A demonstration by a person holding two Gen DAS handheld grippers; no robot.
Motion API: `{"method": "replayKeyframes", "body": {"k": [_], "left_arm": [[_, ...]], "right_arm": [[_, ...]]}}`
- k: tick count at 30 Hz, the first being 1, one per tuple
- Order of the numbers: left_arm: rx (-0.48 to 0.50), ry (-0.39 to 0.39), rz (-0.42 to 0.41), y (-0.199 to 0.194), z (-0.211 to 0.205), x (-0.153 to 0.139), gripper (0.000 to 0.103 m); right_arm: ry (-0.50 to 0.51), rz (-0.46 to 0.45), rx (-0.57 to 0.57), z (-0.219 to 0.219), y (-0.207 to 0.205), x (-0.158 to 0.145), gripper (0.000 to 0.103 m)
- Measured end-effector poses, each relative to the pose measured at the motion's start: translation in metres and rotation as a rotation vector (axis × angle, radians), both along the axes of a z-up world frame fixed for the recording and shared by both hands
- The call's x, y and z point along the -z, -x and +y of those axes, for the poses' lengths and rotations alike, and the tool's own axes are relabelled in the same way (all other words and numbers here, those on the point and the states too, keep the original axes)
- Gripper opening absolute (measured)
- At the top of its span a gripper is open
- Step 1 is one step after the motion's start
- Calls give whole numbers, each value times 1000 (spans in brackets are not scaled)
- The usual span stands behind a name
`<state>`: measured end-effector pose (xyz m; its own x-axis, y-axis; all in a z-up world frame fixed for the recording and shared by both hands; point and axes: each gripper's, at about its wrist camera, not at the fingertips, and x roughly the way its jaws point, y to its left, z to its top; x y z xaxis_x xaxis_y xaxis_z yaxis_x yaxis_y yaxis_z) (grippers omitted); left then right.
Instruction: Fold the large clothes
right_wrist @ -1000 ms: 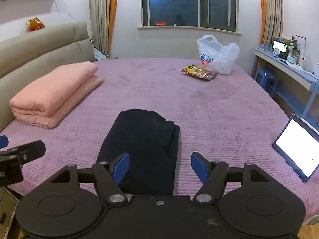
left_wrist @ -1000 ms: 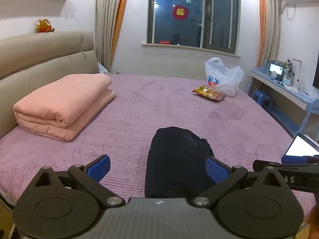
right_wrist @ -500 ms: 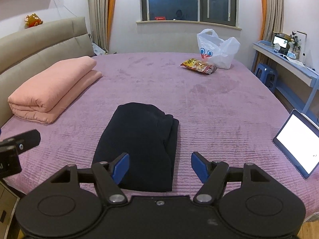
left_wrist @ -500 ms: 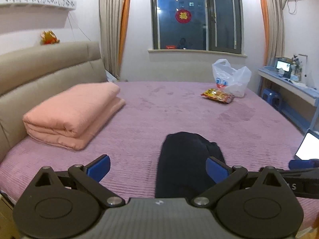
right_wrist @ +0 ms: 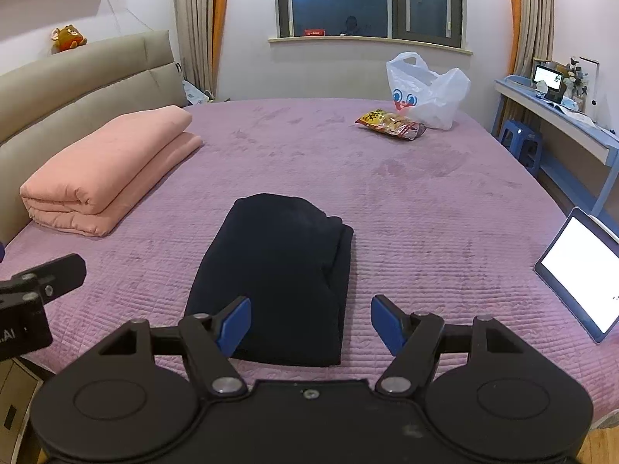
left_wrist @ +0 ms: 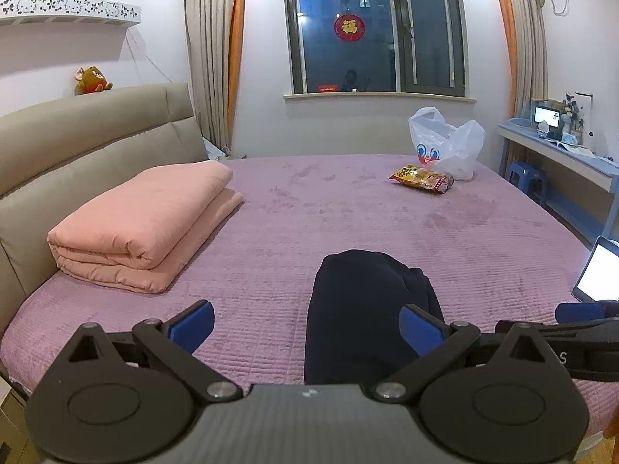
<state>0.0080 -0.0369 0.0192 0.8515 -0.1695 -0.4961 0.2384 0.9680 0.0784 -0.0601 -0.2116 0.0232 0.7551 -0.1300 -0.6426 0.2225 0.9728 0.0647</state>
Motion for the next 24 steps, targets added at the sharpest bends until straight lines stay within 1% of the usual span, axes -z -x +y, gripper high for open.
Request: {"method": "replayKeyframes", "body": {"k": [6, 24], "left_arm": [[-4, -4, 3, 2, 4, 1, 103], [-12, 4, 24, 2, 8, 7, 103]], "right_arm": [[-18, 11, -11, 2, -1, 3, 81], [-19, 21, -15, 6, -1, 7, 81]]}}
